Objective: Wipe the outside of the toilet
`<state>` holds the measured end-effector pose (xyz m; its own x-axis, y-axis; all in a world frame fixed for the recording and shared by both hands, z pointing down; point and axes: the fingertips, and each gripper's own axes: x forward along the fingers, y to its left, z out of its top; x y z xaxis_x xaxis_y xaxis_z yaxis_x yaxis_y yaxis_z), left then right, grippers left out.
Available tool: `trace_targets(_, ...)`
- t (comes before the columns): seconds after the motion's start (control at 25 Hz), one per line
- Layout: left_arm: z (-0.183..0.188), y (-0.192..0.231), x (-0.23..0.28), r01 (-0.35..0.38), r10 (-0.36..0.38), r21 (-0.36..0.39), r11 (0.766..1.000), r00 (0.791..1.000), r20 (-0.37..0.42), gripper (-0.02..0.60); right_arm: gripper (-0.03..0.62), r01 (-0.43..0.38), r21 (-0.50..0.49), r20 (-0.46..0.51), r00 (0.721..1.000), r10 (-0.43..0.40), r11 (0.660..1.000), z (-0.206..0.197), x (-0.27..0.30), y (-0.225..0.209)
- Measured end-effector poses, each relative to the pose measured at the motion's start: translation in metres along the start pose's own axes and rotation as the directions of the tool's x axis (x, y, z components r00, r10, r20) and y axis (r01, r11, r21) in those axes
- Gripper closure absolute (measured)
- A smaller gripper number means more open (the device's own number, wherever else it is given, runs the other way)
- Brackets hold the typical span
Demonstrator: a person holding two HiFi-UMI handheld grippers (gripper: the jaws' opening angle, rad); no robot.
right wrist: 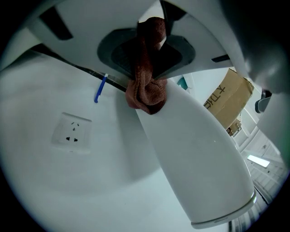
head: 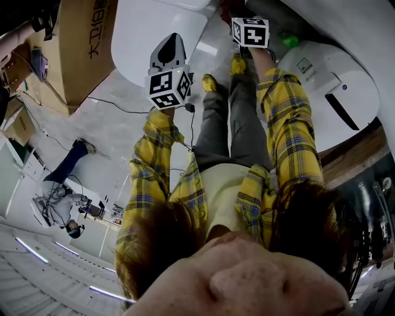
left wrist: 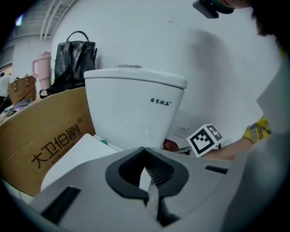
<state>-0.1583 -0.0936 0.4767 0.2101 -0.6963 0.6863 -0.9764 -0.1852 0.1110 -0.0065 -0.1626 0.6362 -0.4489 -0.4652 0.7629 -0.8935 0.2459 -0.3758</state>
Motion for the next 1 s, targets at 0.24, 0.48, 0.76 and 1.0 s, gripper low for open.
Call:
trace_targets(0.24,-0.001,-0.002,0.001,0.01,-0.01,0.006,1.0,1.0,-0.003,0.58,0.471,0.001,-0.042,-0.008,1.0,-0.001,0.999,-0.006,-0.006,-0.001)
trace_targets(0.48,0.003,-0.001,-0.009,0.013,-0.013,0.013,1.0,1.0,0.007,0.578,0.471,-0.005,-0.038,0.072,0.997,0.008,0.999,-0.001,-0.042,0.009)
trace_targets(0.76,0.007,0.006,-0.028,-0.004,0.004,0.0,1.0,0.999,0.037,0.58,0.471,-0.031,-0.046,0.15,0.988,0.037,0.998,-0.004,-0.089,0.033)
trace_targets(1.0,0.002,0.016,-0.041,-0.02,0.02,-0.006,1.0,0.998,0.051,0.578,0.471,-0.032,-0.058,0.172,0.984,0.042,0.998,-0.004,-0.094,0.044)
